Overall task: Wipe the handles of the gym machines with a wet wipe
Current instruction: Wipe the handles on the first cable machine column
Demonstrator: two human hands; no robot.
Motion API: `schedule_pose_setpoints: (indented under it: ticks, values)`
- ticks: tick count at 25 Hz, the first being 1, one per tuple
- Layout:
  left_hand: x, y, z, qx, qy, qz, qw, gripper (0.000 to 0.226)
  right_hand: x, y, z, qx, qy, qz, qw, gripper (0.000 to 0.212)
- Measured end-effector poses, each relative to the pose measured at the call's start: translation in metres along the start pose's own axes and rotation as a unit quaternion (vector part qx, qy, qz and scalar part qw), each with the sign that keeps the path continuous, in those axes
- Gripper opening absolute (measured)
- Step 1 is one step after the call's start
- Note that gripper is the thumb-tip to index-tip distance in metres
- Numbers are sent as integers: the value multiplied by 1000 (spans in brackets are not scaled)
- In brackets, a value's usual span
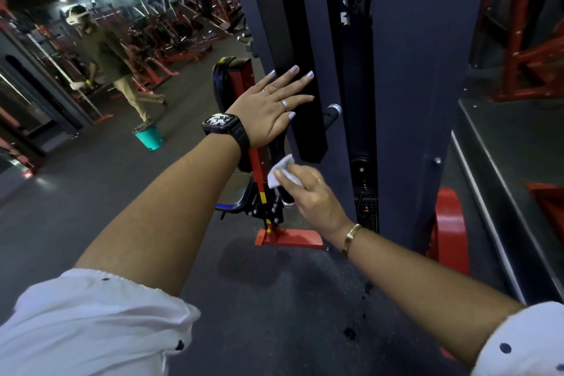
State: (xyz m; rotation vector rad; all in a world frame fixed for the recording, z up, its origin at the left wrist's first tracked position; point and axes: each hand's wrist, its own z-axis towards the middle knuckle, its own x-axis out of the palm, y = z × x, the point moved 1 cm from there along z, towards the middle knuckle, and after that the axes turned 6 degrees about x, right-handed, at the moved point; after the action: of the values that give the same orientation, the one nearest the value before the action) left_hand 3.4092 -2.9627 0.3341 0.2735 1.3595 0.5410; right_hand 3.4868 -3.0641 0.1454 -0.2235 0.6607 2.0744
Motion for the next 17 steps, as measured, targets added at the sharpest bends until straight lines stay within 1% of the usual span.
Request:
schedule_pose_setpoints:
  ticks: [1, 2, 3, 4, 5, 6, 7, 8, 9, 10, 11, 12, 13, 15, 16, 17]
  values:
    - [0, 0, 0, -3, 1, -3, 1000, 50, 1, -8, -15, -12, 28, -4, 1000, 65]
    - [0, 0, -1, -7, 3, -4, 1000, 49, 1, -14, -30, -15, 48, 4, 999, 58]
    - [0, 0, -2, -11, 3, -5, 1000, 49, 1, -17, -42, 18, 57, 27, 998, 49]
    - [0, 0, -2, -13, 2, -6, 1000, 49, 0, -15, -50, 101, 56, 64, 991, 43]
    - [1, -1, -2, -14, 0, -8, 1000, 49, 1, -12, -52, 234, 50, 111, 965, 40]
    - [1, -1, -2, -14, -1, -12, 1000, 49, 1, -6, -48, 392, 50, 168, 903, 37]
    - [1, -1, -2, -14, -1, -18, 1000, 49, 1, 0, -43, 540, 53, 239, 805, 31]
    - [1, -1, -1, -12, -1, -23, 1000, 49, 2, 5, -37, 638, 54, 335, 691, 27]
    - [1, -1, -1, -11, -1, -27, 1000, 49, 2, 8, -29, 685, 47, 441, 578, 26]
    - [1, -1, -2, -9, -2, -28, 1000, 49, 1, 11, -19, 695, 29, 529, 487, 26]
    - [1, -1, -2, -9, -2, -28, 1000, 49, 0, 11, -11, 690, 7, 585, 426, 26]
    - [1, 0, -2, -10, -2, -29, 1000, 48, 1, 11, -3, 684, -11, 615, 392, 28]
    - [1, 0, -2, -12, -1, -32, 999, 48, 2, 13, 3, 683, -18, 626, 375, 33]
    - [1, 0, -2, -16, 2, -40, 999, 49, 7, 15, 7, 689, 2, 633, 353, 49]
    - [1, 0, -2, -15, 3, -42, 999, 49, 7, 17, 7, 688, 10, 639, 345, 53]
    - [1, 0, -2, -14, 4, -45, 999, 49, 7, 18, 5, 689, 19, 635, 349, 50]
